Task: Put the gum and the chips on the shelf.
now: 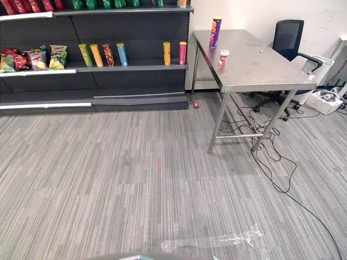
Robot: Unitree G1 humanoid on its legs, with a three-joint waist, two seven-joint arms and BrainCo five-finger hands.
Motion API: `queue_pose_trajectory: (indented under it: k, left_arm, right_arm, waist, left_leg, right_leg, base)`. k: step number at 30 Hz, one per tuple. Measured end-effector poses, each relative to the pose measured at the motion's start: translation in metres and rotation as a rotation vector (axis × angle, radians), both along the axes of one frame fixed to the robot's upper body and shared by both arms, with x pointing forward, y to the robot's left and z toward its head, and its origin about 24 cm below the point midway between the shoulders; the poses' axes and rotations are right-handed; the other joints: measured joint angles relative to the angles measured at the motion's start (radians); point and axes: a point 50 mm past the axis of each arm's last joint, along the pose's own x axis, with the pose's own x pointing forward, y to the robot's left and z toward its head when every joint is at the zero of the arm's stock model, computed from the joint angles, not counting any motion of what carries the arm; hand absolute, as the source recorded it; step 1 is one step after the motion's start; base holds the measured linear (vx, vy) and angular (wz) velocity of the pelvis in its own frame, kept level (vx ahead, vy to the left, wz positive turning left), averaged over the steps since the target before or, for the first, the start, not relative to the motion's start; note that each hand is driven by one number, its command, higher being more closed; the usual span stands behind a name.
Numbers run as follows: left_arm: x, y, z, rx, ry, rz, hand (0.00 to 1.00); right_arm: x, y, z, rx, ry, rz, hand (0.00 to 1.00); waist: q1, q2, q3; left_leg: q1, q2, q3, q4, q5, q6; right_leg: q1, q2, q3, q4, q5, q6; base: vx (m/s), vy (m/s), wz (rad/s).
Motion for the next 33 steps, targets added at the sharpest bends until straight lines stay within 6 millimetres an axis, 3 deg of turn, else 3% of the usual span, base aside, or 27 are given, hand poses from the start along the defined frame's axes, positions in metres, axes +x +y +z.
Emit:
queue_pose_trajectory:
  k: [6, 26, 33]
  left_arm:
    - [0.004, 0.003, 0.000, -0.003, -0.010, 0.061, 0.00]
    - [0.002, 0.003, 0.000, 0.000, -0.011, 0.056, 0.00]
    - [0.007, 0.003, 0.000, 0.000, -0.021, 0.046, 0.00]
  right_arm:
    - [0.006, 0.003, -0.001, 0.007, -0.013, -0.014, 0.00]
    - [0.006, 0.003, 0.000, 0.008, -0.026, -0.026, 0.00]
    - [0.013, 0.003, 0.000, 0.013, -0.054, -0.065, 0.00]
  waist:
    - [0.000, -0.008, 0.029]
    - [0.001, -0.009, 0.039]
    - [-0.008, -0.005, 0.050]
  left_leg:
    - [0.023, -0.008, 0.004, -0.001, -0.004, -0.005]
    - [0.026, 0.002, 0.030, -0.008, -0.010, -0.014]
    - [-0.002, 0.002, 0.007, -0.001, 0.006, -0.006]
  right_leg:
    - [0.038, -0.006, -0.001, -0.032, 0.005, 0.007]
    - [0.047, -0.002, -0.004, -0.060, 0.019, 0.024]
    - [-0.005, -0.003, -0.029, -0.005, 0.014, -0.003]
  base:
    - [0.12, 0.010, 0.00]
    - [-0.05, -0.014, -0.03]
    - [0.04, -0.014, 0.07]
